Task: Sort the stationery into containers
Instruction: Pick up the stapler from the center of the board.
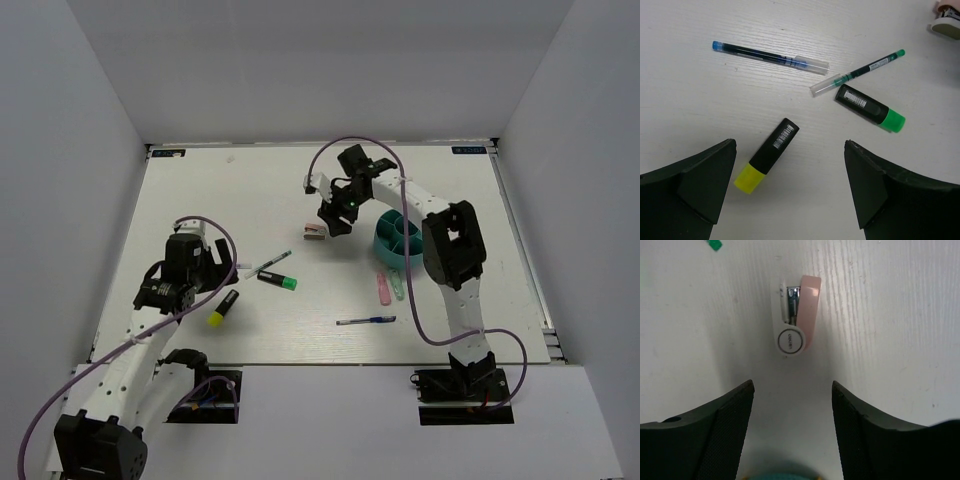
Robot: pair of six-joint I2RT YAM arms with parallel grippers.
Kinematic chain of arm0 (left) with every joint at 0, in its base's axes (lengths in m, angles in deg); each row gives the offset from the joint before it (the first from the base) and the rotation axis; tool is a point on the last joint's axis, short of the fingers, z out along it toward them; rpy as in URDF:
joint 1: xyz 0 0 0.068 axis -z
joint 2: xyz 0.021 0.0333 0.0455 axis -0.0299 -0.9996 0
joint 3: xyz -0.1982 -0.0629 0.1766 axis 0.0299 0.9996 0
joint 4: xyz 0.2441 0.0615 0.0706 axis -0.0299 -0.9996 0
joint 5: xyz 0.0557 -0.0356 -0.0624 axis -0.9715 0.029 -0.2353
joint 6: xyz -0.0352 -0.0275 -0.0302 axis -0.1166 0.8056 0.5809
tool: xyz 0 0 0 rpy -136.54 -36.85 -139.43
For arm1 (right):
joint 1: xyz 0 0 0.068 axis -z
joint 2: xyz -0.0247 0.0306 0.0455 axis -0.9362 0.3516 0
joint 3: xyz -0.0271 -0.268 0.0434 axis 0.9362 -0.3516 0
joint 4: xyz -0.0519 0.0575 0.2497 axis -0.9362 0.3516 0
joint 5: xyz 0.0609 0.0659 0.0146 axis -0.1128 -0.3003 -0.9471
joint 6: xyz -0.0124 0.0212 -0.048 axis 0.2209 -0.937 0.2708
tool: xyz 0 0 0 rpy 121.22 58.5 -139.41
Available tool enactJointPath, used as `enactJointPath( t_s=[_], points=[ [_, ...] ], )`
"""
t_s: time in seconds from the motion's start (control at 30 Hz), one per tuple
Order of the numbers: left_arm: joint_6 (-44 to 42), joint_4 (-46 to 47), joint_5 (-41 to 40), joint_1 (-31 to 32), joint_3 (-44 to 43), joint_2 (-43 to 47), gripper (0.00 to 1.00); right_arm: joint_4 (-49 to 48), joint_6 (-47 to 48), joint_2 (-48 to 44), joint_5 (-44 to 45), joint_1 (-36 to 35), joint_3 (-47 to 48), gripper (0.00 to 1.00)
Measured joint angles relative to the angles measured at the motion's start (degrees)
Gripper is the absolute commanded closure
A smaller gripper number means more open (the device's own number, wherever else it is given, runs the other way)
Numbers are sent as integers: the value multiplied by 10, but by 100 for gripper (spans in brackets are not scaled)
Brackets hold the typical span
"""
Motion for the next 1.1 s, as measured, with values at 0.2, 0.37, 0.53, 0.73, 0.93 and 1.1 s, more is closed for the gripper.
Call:
enactJointPath(
  t_s=[0.2, 0.37, 0.53, 0.73, 0.93, 1.1],
  points=[
    [1, 2, 22, -22, 0, -6, 1, -39, 49, 32, 26, -7, 1, 34],
    [1, 8, 38, -22, 0, 0, 1, -61, 56, 39, 35, -17, 1, 34],
    [3, 10, 44, -22, 0, 1, 1, -76, 55, 48, 37, -38, 1, 34],
    [3, 10, 45, -22, 0, 3, 1, -91, 45, 62, 49, -57, -1, 37],
    [3, 10, 45, -22, 0, 4, 1, -107, 38, 71, 71, -57, -1, 42],
    [3, 10, 45, -22, 0, 6, 1, -111, 44, 71, 73, -56, -4, 58]
  ],
)
